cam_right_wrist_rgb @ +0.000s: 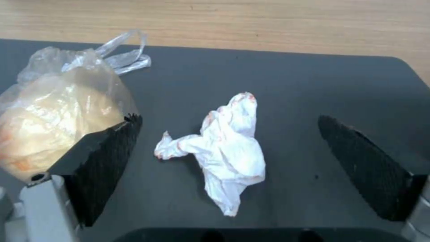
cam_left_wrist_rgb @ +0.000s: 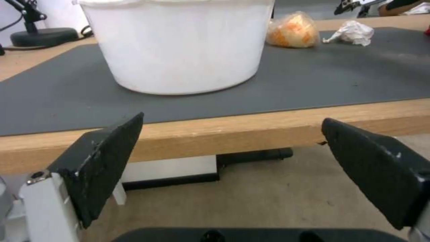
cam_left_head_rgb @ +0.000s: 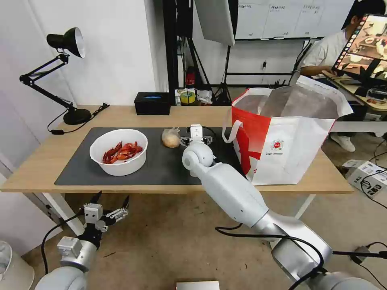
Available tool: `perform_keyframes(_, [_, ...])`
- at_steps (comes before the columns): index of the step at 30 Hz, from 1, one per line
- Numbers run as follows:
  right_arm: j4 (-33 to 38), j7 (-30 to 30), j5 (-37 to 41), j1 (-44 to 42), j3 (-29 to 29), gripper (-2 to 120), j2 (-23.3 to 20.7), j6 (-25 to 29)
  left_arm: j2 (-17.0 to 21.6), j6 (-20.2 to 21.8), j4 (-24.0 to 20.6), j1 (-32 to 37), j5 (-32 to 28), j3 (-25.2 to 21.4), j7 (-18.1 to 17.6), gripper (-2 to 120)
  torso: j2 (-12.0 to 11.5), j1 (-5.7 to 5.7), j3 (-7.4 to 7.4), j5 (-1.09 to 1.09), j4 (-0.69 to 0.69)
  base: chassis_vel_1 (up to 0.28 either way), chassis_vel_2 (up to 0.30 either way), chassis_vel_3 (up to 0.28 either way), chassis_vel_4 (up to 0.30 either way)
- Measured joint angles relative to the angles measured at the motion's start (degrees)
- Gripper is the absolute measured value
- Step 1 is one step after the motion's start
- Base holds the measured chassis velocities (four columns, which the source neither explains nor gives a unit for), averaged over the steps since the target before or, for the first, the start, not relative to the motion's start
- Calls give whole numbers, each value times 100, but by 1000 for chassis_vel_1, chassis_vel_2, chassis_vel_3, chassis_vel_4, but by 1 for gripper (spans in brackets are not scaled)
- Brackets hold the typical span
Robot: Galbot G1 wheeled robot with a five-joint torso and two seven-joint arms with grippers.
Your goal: Pick up the trash from the table and place it into the takeout bag.
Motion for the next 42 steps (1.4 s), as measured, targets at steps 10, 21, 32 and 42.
perform_keyframes(10, [-198, -149, 34, 113, 29, 100, -6, -119, -41, -10, -1, 2, 58, 53, 6, 100, 0, 0, 0, 0, 0, 0, 0, 0, 0])
perform_keyframes(21, [-434, -309, 34, 191, 78, 100, 52, -243, -30, -13, -1, -4, 68, 61, 8, 100, 0, 0, 0, 0, 0, 0, 0, 0, 0])
perform_keyframes(32, [-471, -392, 25, 215, 70, 100, 42, -388, -62, -24, -31, 31, 92, 69, 13, 100, 0, 0, 0, 0, 0, 0, 0, 0, 0])
perform_keyframes(42, [-482, -450, 14, 174, 58, 100, 22, -457, -106, -39, -112, 143, 126, 20, 18, 100, 0, 0, 0, 0, 0, 0, 0, 0, 0])
